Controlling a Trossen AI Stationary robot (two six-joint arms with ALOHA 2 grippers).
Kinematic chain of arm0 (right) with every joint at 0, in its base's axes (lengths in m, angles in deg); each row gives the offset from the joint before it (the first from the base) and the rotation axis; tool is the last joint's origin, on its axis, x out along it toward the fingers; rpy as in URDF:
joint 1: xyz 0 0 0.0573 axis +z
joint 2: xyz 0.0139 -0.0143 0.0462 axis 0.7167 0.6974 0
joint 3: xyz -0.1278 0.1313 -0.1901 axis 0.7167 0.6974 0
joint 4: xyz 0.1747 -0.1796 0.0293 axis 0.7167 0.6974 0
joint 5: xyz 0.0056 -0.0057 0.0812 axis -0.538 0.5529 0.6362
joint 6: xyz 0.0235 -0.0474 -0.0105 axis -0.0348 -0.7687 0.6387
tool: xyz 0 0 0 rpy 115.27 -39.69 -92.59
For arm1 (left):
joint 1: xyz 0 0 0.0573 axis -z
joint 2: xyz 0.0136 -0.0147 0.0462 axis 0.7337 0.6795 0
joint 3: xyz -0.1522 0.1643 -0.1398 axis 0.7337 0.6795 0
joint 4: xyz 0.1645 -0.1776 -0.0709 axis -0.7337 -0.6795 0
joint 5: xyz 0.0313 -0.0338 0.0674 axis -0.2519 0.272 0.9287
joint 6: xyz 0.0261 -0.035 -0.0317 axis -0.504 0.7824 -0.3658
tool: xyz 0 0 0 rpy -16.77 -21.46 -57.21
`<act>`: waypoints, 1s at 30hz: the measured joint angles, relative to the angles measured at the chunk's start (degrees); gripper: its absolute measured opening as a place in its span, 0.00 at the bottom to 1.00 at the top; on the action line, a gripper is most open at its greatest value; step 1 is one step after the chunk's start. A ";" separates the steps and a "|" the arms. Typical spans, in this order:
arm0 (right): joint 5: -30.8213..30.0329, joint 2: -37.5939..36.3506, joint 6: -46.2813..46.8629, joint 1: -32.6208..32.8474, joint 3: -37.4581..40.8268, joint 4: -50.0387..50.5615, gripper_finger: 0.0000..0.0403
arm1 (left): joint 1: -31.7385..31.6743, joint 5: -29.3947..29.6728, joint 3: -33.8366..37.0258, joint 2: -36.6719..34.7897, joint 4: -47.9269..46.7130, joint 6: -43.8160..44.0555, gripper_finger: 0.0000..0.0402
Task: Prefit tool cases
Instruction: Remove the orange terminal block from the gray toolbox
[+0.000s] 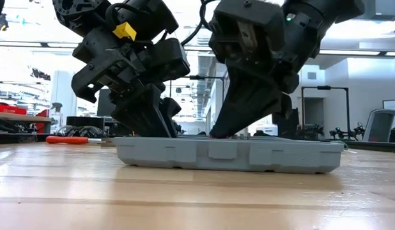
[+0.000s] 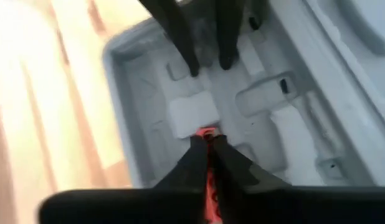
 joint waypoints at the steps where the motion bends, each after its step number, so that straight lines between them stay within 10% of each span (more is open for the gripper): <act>1: -0.06 -0.26 -0.11 0.09 0.00 0.05 0.02 | -0.02 -0.04 0.00 0.00 -0.10 -0.02 0.21; 15: 0.14 -0.91 -1.09 -0.10 0.00 0.86 0.01 | 0.04 0.36 0.66 0.00 -0.29 -0.03 0.21; 30: 4.30 0.44 -0.06 -0.07 2.31 -2.32 0.39 | 0.09 0.38 0.68 0.00 -0.28 -0.08 0.21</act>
